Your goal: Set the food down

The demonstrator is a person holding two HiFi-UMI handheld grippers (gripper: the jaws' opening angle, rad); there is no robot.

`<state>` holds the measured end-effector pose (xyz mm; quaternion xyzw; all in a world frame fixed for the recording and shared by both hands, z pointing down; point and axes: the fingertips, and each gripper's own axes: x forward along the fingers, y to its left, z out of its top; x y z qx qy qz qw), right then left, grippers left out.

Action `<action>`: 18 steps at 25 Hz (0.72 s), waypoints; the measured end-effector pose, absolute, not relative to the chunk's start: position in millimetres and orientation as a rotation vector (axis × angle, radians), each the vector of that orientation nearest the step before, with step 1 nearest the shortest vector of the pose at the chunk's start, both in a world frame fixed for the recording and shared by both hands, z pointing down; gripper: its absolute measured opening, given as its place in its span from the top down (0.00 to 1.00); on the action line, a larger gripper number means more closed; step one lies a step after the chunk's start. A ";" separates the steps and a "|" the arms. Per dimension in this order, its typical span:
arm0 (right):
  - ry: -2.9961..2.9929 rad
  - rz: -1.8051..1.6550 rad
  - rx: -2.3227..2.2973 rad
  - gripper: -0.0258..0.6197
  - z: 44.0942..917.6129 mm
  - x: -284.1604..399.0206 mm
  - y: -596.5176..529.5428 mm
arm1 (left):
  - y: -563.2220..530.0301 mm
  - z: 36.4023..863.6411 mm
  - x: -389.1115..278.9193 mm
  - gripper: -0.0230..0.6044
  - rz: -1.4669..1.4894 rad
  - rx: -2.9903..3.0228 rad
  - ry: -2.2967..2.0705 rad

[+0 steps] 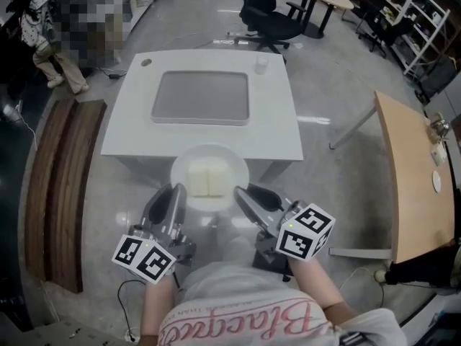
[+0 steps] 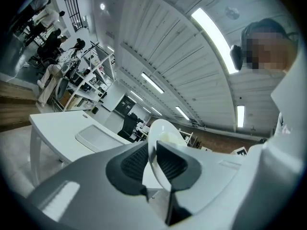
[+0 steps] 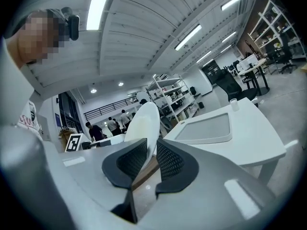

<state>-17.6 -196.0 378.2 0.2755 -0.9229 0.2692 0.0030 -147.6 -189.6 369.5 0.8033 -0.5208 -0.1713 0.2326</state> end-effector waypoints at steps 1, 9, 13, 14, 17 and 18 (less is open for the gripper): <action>-2.898 0.837 0.859 0.86 376.2 -19.8 -204.9 | -197.5 368.1 -149.7 0.88 -0.470 2.207 -1.437; -2.891 0.839 0.805 0.86 371.0 -37.7 -283.2 | -272.0 362.5 -166.7 0.87 -0.437 2.184 -1.492; -2.869 0.804 0.796 0.86 372.4 -37.0 -320.4 | -309.6 366.5 -165.5 0.87 -0.434 2.171 -1.492; -2.860 0.800 0.796 0.86 375.0 -36.6 -329.5 | -318.5 368.6 -165.0 0.87 -0.428 2.171 -1.495; -2.821 0.802 0.799 0.85 385.7 -38.5 -355.0 | -343.5 375.3 -166.1 0.87 -0.391 2.171 -1.513; -2.806 0.803 0.798 0.85 389.5 -40.3 -361.8 | -350.4 377.7 -167.6 0.87 -0.378 2.169 -1.520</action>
